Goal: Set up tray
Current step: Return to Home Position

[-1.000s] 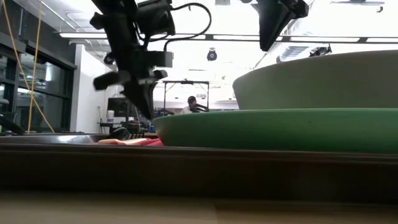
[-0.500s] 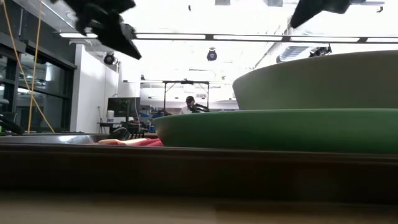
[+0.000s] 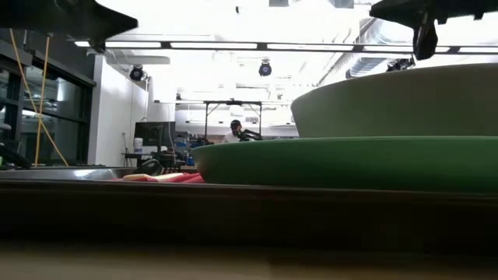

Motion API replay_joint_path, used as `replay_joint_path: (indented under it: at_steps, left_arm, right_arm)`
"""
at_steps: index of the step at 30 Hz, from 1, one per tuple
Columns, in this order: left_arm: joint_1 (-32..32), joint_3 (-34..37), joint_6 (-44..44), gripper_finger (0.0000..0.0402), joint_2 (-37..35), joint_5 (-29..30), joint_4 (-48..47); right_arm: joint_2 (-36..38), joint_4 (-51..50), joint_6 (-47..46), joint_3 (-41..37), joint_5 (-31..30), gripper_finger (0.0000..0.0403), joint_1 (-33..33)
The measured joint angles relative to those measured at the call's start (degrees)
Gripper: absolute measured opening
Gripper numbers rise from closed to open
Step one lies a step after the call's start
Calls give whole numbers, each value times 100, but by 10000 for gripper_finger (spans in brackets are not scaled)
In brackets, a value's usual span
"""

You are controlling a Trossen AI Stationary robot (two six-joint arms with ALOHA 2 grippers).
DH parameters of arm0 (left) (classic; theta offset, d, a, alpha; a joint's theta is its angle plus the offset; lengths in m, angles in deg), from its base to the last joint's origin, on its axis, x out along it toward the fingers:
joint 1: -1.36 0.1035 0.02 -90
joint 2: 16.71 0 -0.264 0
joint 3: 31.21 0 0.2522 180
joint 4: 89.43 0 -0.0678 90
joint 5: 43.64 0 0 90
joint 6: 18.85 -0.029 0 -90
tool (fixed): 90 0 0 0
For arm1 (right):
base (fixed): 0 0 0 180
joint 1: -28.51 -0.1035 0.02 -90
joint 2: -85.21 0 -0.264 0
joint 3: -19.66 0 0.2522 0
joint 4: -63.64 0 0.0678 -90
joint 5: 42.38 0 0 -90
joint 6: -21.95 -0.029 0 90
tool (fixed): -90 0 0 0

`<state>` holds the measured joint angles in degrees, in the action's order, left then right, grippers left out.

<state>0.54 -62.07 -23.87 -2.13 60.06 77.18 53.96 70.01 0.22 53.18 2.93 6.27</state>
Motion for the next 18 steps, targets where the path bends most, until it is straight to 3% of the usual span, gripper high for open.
replay_joint_path:
  at_steps: [4, 9, 13, 18]
  left_arm:
    - [-283, 147, -117, 22, -352, 273, 43]
    - [-374, 321, -598, 27, 46, 532, 492]
    - [-329, 619, -1004, 30, 573, 674, 1637]
    - [-15, 1160, -928, 13, 924, 405, 3235]
  right_arm:
    - [260, 1527, 682, -744, 3, 0, 80]
    - [247, 1806, 900, -1051, 223, 0, 479]
    - [247, 1882, 594, -1215, 1032, 0, 1123]
    - [250, 2148, 248, -1360, 2311, 0, 2108]
